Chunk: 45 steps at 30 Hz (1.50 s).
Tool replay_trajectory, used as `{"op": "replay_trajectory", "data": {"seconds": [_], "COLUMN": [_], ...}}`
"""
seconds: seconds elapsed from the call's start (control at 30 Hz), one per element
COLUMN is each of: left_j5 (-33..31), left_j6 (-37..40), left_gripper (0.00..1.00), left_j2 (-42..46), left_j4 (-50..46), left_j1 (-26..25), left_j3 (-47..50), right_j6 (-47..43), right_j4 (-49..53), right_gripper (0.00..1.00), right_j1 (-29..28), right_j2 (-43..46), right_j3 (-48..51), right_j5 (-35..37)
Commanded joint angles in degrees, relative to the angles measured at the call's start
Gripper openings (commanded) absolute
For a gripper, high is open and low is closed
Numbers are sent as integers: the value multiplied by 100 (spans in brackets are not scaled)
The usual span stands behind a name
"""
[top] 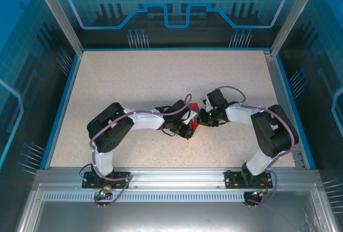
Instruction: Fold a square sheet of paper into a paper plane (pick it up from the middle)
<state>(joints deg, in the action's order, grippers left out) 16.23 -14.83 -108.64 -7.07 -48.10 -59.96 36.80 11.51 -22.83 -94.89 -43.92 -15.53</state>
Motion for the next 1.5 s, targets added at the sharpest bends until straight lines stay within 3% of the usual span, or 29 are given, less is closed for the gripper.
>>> {"op": "replay_trajectory", "data": {"seconds": [0.0, 0.83, 1.47], "left_j5": [-331, -927, -336], "left_j6": [200, 130, -62], "left_gripper": [10, 9, 10], "left_j2": [72, 501, 1002], "left_j4": [-803, -1211, -1241], "left_j1": [-212, -640, -627], "left_j3": [333, 817, 873], "right_j6": [-146, -221, -227], "right_j4": [834, 932, 928], "right_gripper": [5, 4, 4], "right_j1": [112, 130, 129], "right_j2": [-354, -297, -151], "right_j3": [321, 341, 395], "right_j5": [647, 719, 645]}}
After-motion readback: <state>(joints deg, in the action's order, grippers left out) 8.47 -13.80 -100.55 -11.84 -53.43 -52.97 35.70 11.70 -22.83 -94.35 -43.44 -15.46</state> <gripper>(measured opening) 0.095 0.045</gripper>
